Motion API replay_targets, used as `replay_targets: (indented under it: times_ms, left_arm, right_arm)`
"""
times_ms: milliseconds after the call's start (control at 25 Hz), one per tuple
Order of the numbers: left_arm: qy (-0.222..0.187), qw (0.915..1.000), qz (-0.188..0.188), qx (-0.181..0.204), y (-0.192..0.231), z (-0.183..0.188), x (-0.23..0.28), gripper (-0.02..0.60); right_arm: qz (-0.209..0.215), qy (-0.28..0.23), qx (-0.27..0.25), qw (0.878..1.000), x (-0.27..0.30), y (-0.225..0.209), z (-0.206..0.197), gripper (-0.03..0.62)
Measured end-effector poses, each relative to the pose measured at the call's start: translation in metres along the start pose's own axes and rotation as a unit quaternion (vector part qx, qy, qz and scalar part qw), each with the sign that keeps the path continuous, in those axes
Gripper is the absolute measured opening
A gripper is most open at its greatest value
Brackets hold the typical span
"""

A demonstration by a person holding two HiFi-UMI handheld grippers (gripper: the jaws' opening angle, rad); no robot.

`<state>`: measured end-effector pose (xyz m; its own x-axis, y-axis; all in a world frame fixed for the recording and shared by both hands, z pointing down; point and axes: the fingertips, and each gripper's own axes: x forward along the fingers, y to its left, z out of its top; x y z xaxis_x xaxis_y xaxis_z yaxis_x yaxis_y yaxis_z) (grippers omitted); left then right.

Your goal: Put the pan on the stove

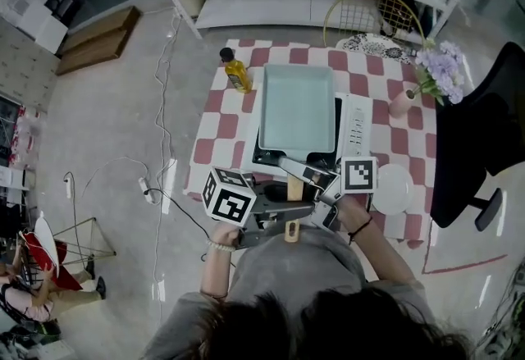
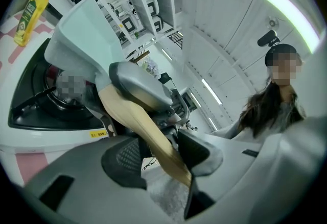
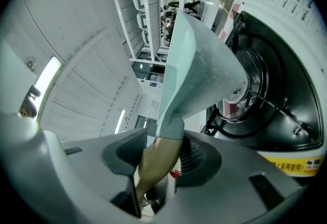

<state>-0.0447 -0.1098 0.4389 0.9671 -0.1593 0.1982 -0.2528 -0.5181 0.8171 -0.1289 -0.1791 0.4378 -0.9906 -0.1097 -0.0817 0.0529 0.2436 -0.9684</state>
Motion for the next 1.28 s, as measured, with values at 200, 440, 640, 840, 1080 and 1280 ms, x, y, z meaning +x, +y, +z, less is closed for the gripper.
replay_targets:
  times_ms: [200,440,640,840,1080,1280]
  left_arm:
    - [0.021,0.9996,-0.015,-0.010,0.007,0.001,-0.009,0.199]
    - [0.050,0.9979,-0.037,-0.019,0.012,-0.001,-0.017,0.199]
    - [0.065,0.9962,-0.052,-0.025,0.017,-0.001,-0.016,0.199]
    - [0.072,0.9950,-0.061,-0.034,0.019,-0.003,-0.017,0.199]
    - [0.070,0.9947,-0.062,-0.043,0.021,-0.004,-0.015,0.200]
    - [0.070,0.9944,-0.062,-0.050,0.023,-0.006,-0.015,0.199]
  right_arm:
    - [-0.010,-0.025,0.011,1.000,0.007,-0.007,0.005,0.190]
    - [-0.025,-0.054,0.019,0.998,0.011,-0.016,0.008,0.190]
    - [-0.043,-0.065,0.023,0.997,0.009,-0.024,0.010,0.190]
    - [-0.046,-0.072,0.028,0.996,0.009,-0.028,0.011,0.190]
    - [-0.053,-0.066,0.035,0.996,0.008,-0.034,0.009,0.190]
    - [-0.056,-0.064,0.041,0.996,0.008,-0.038,0.007,0.190]
